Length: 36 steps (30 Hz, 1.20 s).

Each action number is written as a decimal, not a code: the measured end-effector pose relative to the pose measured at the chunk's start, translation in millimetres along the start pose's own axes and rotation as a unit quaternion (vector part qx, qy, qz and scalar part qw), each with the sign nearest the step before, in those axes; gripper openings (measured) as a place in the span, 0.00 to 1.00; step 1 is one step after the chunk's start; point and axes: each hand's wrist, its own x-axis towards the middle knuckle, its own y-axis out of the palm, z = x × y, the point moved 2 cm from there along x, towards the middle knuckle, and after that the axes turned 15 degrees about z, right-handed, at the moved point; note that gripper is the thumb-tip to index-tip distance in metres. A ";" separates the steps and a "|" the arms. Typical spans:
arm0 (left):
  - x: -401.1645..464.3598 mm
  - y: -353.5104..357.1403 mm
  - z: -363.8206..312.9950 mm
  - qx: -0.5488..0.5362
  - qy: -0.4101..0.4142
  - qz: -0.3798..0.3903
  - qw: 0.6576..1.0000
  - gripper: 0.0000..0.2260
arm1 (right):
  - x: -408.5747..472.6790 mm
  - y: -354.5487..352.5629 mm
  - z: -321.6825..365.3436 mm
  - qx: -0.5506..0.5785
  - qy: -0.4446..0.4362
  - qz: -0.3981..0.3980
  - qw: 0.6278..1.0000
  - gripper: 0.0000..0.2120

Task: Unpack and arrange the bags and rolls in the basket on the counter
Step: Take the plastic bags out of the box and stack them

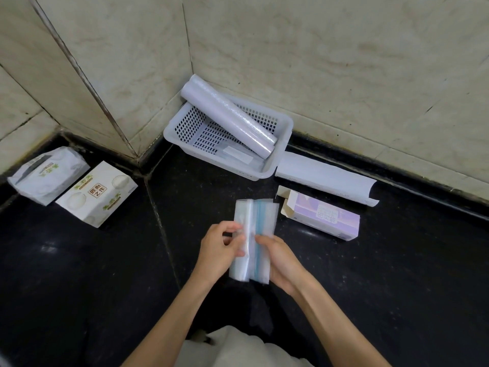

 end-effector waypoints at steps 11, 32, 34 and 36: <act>7.0 -10.1 -9.5 0.133 -0.017 -0.086 0.987 0.08 | 4.8 10.2 8.4 -0.102 -0.007 -0.044 0.994 0.12; 109.3 -64.2 -73.5 0.307 0.251 0.021 0.918 0.17 | 128.0 -20.0 196.9 -0.425 -0.119 -0.123 0.889 0.07; 127.7 -82.0 -65.4 0.359 0.222 -0.017 0.907 0.16 | 156.5 -26.0 218.3 -0.507 -0.075 -0.110 0.851 0.07; 141.8 -97.3 -52.0 0.419 0.197 -0.020 0.886 0.16 | 182.8 -29.6 221.7 -0.567 -0.025 -0.086 0.819 0.10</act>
